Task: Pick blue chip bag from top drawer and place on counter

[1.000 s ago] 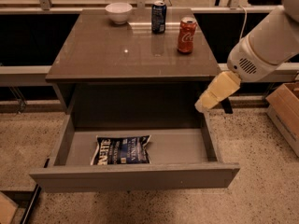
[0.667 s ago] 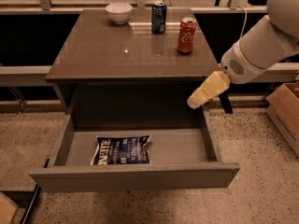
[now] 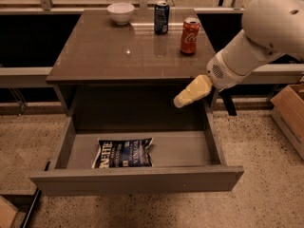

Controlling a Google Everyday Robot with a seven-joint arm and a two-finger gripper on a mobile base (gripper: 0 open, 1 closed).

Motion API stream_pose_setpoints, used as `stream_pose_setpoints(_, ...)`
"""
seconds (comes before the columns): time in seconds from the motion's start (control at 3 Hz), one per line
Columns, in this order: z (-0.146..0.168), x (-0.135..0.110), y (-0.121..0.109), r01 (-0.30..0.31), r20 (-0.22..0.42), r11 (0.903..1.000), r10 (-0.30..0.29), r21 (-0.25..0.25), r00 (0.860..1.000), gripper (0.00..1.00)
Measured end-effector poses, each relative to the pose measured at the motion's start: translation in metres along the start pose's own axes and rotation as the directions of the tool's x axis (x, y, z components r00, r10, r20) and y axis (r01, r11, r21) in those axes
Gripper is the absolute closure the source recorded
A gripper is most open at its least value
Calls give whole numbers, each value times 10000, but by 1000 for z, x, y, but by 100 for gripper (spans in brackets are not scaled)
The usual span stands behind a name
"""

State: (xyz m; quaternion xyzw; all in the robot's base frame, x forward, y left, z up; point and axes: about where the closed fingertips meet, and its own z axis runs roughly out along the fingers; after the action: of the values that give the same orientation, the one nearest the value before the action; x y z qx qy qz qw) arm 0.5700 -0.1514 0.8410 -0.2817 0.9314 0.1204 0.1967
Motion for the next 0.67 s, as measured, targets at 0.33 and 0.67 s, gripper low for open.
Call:
stream_pose_setpoints(0.33, 35, -7, 21, -358, -288, 9972, 339, -654, 9990, 0)
stream_pose_setpoints(0.67, 73, -13, 38, -669, -975, 9937, 581, -899, 9935, 0)
